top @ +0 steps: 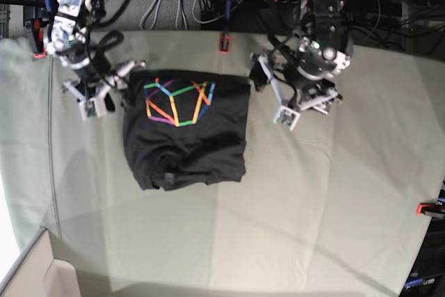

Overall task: Layout the t-shirt on the table in an organized manner, then fold the t-shirt properly
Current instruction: 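Release the shirt and move both grippers to its collar edge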

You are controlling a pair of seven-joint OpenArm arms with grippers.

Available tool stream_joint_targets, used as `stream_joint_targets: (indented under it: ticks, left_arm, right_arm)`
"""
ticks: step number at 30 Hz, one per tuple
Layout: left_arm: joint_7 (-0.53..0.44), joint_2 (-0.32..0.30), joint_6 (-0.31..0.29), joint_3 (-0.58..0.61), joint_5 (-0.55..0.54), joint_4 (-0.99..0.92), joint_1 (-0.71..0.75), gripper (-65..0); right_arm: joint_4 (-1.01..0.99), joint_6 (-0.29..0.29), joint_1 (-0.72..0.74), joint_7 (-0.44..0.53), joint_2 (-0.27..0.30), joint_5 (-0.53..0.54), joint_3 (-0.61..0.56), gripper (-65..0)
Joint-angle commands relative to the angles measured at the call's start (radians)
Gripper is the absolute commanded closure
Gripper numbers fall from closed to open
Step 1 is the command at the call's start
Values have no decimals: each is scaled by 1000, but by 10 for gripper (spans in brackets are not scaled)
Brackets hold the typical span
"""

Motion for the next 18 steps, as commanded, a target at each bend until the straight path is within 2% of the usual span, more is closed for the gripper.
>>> stream_joint_targets:
  ticks: [1, 8, 12, 18]
  left_arm:
    - [-18, 4, 5, 1, -7, 11, -8, -512]
    - [-21, 4, 5, 0, -18, -76, -21, -513]
    - [-21, 4, 8, 1, -102, -165, -58, -513]
    - [-21, 4, 14, 3, -176, -190, -75, -512]
  right_arm:
    - [17, -4, 6, 33, 3, 19, 0, -309]
    - [17, -4, -23, 33, 6, 19, 0, -395]
    - [12, -4, -37, 33, 6, 19, -1, -395]
    - [11, -4, -41, 33, 6, 19, -3, -394]
